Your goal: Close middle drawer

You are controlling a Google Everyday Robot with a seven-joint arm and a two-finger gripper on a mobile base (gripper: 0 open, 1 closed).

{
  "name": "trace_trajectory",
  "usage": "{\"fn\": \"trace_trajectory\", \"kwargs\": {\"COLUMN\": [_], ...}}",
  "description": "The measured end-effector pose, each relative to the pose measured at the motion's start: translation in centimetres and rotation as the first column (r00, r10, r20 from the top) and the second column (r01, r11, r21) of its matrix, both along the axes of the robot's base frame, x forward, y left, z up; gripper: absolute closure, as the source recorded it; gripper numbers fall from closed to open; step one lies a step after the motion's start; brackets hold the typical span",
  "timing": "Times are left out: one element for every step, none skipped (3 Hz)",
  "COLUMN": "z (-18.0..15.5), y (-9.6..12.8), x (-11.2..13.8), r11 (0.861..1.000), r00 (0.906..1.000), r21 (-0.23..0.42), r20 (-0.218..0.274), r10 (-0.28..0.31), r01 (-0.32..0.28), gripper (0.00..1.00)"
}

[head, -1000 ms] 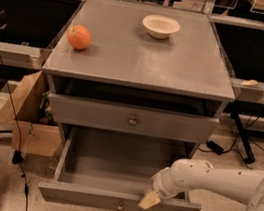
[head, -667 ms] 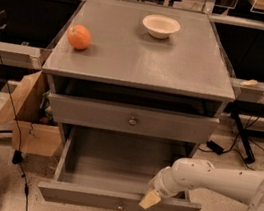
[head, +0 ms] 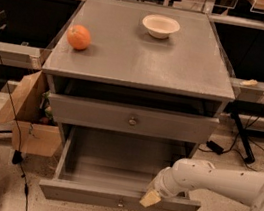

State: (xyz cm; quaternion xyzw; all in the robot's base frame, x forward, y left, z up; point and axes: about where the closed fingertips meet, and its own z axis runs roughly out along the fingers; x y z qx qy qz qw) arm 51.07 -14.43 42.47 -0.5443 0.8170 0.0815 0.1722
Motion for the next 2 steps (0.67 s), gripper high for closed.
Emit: {"fn": "trace_trajectory", "kwargs": {"z": [0.31, 0.41], "y": [-0.07, -0.04], "x": [0.63, 0.72], "r11": [1.000, 1.000], "r00": [0.9999, 0.9999], "r21": [0.005, 0.006], "r20": [0.008, 0.011], "r10": [-0.008, -0.011], "r01": [0.008, 0.011], "gripper": [1.00, 1.00]}}
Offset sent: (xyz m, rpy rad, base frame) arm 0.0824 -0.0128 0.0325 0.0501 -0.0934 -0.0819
